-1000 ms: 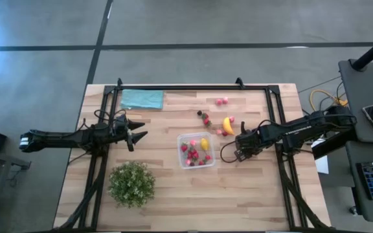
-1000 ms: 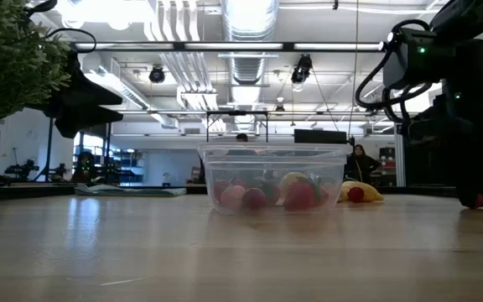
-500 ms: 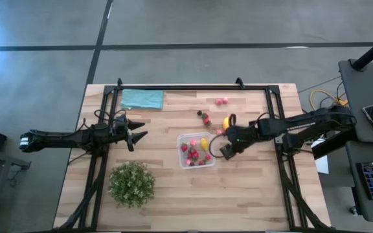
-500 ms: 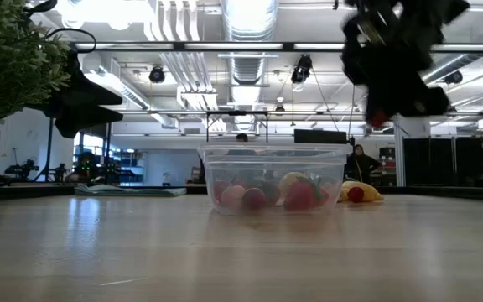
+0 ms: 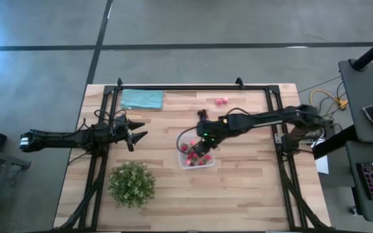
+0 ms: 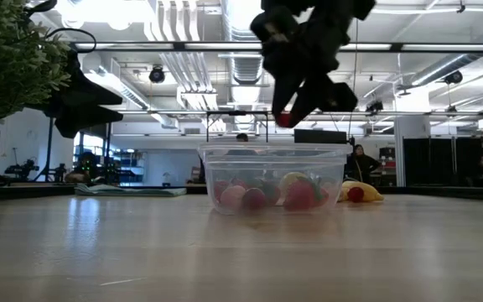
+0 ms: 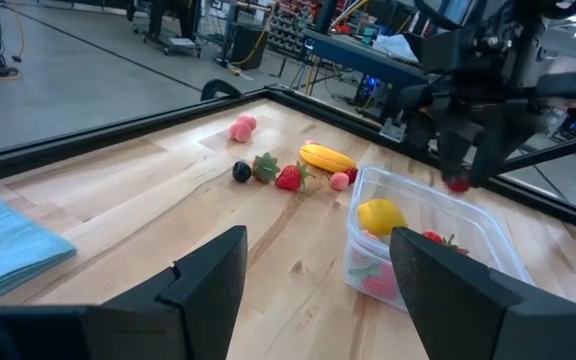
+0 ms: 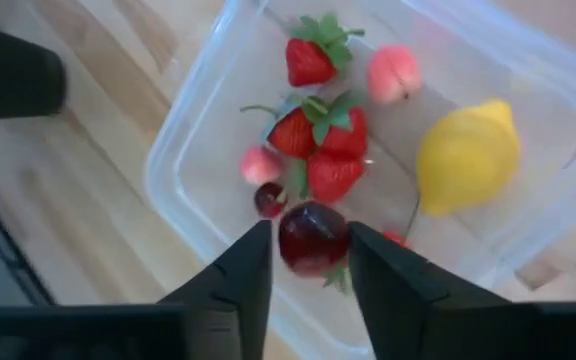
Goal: Pick and placing Produce into tupperware
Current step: Put the cherry into the transparent container
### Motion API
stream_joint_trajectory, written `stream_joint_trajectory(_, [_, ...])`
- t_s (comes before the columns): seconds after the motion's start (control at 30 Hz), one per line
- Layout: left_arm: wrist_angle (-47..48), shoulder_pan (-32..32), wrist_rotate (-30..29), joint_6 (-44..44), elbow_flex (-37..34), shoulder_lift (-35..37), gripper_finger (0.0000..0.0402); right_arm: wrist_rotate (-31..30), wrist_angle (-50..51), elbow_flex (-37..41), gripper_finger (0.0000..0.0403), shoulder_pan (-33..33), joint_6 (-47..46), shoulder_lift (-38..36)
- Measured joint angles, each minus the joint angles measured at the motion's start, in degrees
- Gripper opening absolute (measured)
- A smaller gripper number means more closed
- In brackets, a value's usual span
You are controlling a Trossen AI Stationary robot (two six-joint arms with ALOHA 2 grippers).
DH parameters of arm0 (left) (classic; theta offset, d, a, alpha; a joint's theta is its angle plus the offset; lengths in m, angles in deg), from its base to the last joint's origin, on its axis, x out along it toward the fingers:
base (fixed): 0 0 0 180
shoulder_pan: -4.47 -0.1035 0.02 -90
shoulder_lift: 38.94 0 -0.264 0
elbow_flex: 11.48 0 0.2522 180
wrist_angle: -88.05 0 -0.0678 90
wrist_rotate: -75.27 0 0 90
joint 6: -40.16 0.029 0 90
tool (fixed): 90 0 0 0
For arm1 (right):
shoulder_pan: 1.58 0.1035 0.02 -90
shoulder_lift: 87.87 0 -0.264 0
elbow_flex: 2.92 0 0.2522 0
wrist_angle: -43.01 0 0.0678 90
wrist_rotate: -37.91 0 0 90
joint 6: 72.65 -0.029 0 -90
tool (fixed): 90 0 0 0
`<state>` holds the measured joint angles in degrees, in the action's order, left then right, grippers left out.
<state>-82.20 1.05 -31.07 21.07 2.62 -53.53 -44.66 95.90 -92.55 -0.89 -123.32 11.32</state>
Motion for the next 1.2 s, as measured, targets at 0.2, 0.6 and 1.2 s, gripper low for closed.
stream_joint_trajectory(0.2, [0.0, 0.0, 0.0, 0.0, 0.0, 0.0, 0.0233, -4.7, 9.8, -8.1, 0.0197, -0.6, 2.9, 4.1])
stream_joint_trajectory(0.6, [0.0, 0.0, 0.0, 0.0, 0.0, 0.0, 0.0233, -7.5, 25.4, -1.4, 0.0233, -10.4, -2.3, -3.7])
stream_joint_trajectory(1.2, [0.0, 0.0, 0.0, 0.0, 0.0, 0.0, 0.0233, -5.9, 5.5, 18.0, 0.0232, -15.3, -27.8, -5.0])
